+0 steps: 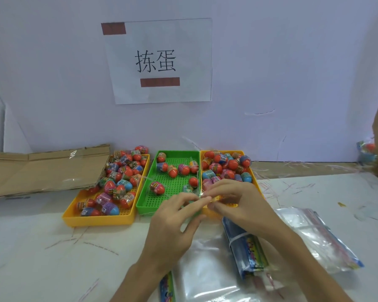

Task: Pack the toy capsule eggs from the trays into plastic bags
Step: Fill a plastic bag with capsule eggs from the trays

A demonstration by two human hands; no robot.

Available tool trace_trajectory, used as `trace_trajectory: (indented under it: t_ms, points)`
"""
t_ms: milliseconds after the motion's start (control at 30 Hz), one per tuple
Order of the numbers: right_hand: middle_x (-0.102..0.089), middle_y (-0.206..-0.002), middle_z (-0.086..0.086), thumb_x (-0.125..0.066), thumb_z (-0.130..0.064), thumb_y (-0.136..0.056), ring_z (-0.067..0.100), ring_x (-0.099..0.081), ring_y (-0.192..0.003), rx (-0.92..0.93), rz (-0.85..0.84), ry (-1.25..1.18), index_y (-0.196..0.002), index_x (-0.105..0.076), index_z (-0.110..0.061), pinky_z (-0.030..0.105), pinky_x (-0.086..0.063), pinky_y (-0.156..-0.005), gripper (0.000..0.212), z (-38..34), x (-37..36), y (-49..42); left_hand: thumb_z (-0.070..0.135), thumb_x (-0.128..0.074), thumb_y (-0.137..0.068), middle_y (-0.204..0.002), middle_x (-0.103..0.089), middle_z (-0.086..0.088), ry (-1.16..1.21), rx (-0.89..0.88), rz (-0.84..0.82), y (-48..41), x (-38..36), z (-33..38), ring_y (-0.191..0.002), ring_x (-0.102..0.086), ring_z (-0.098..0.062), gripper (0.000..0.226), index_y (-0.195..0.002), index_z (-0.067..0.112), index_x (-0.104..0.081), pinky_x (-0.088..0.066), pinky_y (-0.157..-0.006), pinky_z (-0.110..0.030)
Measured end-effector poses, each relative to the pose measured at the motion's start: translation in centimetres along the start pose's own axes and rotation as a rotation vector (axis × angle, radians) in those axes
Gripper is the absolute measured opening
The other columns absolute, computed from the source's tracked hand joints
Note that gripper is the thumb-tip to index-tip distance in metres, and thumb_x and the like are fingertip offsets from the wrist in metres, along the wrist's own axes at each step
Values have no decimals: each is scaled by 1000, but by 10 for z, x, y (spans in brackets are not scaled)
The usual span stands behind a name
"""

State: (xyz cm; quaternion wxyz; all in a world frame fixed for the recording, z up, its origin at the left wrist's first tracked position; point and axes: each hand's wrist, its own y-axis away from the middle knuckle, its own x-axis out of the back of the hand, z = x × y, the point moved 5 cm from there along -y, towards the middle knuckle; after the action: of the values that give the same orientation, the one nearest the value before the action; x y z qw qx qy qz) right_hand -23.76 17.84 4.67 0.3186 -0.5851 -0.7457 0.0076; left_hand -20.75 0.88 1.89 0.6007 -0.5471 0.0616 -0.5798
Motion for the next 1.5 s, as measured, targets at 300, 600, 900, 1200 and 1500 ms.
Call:
trace_trajectory:
  t_ms: [300,600,900,1200,1500]
  points:
    - [-75,-91,-2,-71,7,-83,12,-72,-91,-23,8,19,-81,-77,-17,28,-61,-78,25,-4,8,2,36,-69,-90,-100,-69,21,26,-1,24,-2,-1,-2,-98,-57,-3,18,-104,28,-77,-46,-84,-34]
    - [-75,-82,-11,-63,12,-74,-1,-68,-84,-65,-25,290,-64,-76,-19,19,-57,-75,35,9,11,1,25,-61,-91,-93,-60,22,68,5,-56,-2,-3,14,-92,-54,-9,6,-87,22,-64,-41,-83,-33]
    - [-76,-81,-15,-60,11,-81,3,-71,-82,-53,52,200,-77,-80,-22,21,-58,-72,39,8,11,1,32,-48,-96,-83,-48,19,126,81,-211,-1,-5,16,-85,-46,-8,10,-86,32,-49,-33,-79,-28]
    - [-69,-104,-19,-66,-32,-94,7,-63,-97,-307,149,584,-110,-72,-37,31,-53,-88,18,38,16,2,38,-49,-99,-87,-39,20,44,62,-290,-1,-16,14,-90,-42,-6,21,-94,27,-67,-37,-80,-26]
    - [-63,-104,-18,-72,-19,-92,3,-61,-94,-103,297,201,-101,-75,-33,13,-47,-74,17,15,23,-3,45,-45,-98,-89,-31,15,-69,57,-281,-3,-9,13,-91,-38,-5,27,-99,35,-70,-34,-77,-28]
